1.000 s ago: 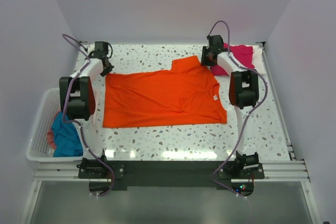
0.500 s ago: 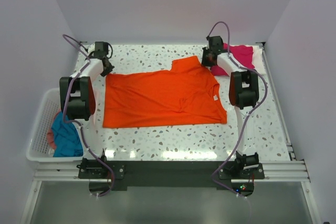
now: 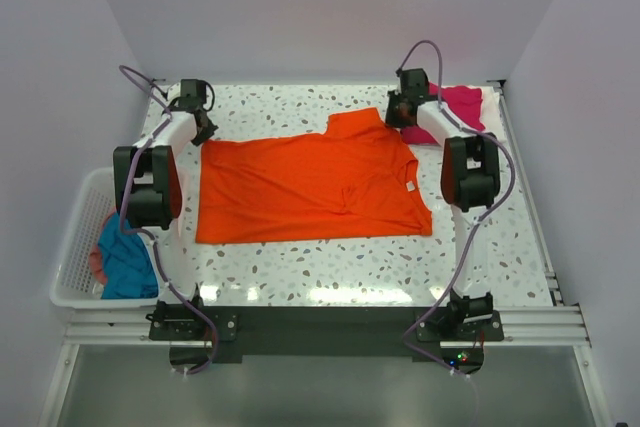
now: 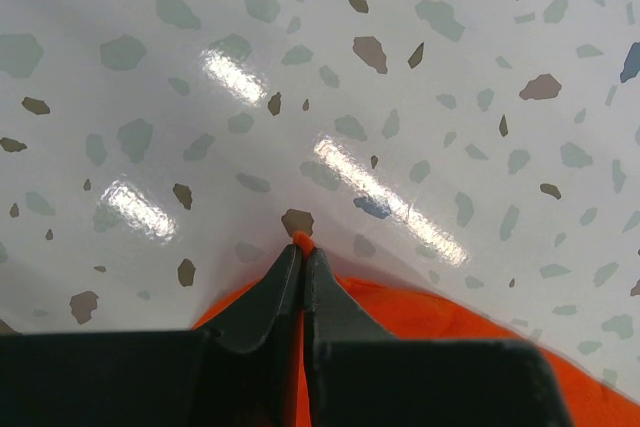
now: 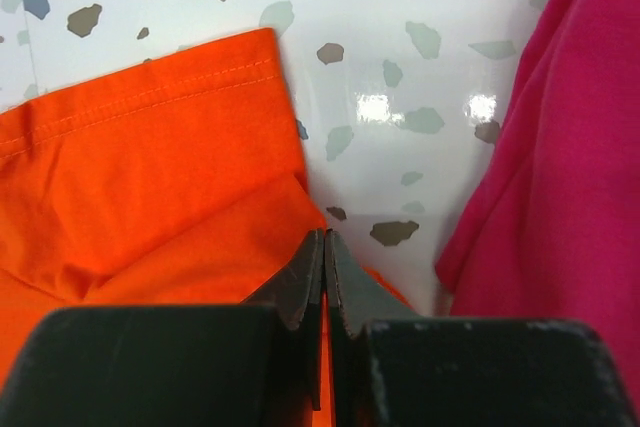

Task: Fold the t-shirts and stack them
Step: Fold the tshirt

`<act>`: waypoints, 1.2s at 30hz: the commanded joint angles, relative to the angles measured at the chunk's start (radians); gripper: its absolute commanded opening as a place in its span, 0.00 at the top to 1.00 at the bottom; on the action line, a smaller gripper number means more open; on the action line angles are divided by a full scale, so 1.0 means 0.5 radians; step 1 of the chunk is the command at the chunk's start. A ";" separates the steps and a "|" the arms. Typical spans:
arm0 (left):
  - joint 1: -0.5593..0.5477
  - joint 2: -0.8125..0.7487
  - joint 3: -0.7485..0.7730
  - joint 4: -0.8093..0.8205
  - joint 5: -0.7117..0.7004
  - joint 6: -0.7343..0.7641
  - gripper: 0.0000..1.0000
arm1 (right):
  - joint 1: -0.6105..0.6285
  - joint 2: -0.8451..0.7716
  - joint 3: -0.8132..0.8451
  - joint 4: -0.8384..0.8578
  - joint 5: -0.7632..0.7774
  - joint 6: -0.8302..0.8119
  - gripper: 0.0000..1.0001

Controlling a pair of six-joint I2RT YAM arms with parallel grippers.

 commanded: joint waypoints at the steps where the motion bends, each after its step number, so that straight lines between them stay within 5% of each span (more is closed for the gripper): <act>1: 0.025 -0.084 0.011 0.064 -0.033 0.038 1.00 | -0.029 -0.317 -0.057 0.116 0.044 0.039 1.00; 21: 0.065 -0.345 -0.219 0.076 -0.011 0.019 1.00 | -0.094 -0.973 -0.784 0.294 0.072 0.159 1.00; 36: 0.065 -0.784 -0.795 0.104 0.028 -0.060 1.00 | -0.097 -1.554 -1.545 0.349 0.035 0.340 1.00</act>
